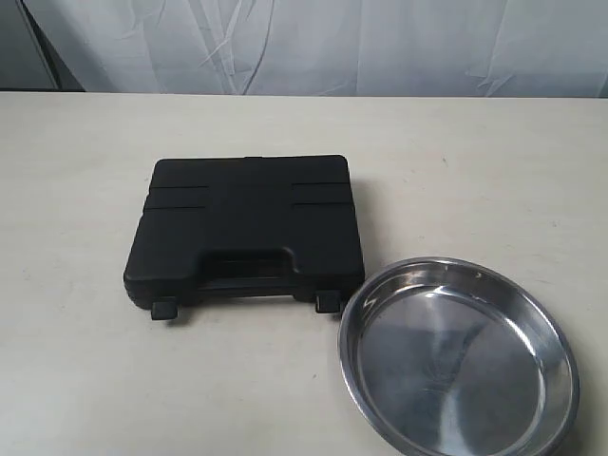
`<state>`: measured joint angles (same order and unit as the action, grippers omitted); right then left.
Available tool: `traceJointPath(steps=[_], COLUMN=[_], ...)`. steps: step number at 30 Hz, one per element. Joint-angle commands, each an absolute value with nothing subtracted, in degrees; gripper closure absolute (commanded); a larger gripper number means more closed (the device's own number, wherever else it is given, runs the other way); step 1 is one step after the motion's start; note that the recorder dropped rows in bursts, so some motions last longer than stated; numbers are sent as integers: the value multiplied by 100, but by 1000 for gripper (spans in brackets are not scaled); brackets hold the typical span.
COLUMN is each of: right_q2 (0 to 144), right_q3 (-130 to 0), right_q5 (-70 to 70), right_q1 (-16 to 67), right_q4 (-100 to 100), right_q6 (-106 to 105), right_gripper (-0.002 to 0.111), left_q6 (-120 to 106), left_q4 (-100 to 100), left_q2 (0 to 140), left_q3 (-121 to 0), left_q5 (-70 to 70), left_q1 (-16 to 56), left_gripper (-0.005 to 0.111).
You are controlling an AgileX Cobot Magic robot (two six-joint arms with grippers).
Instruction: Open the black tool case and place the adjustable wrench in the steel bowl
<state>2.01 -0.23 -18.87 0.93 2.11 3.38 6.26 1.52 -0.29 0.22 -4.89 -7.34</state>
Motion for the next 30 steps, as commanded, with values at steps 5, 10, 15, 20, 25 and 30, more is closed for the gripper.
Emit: traceJointPath(steps=[5, 10, 15, 20, 25, 30], right_q2=[167, 167, 167, 167, 460, 2035], right_q3=[0, 0, 0, 0, -629, -2602], right_q5=[-1803, -1046, 896, 1671, 615, -1224], right_q1=[116, 116, 116, 116, 116, 116], right_q4=[212, -513, 1030, 2319, 1680, -88], right_q6=[324, 313, 526, 2276, 2392, 2003], right_gripper=[109, 109, 109, 109, 109, 109], left_q6=[637, 637, 637, 637, 637, 637], left_q4=[166, 166, 166, 166, 166, 166], left_q2=[0, 0, 0, 0, 0, 0], left_q3=[0, 0, 0, 0, 0, 0], left_q5=[-519, -519, -519, -519, -519, -519], left_q1=[-725, -725, -725, -725, -725, -725], left_gripper=[106, 106, 106, 106, 106, 106])
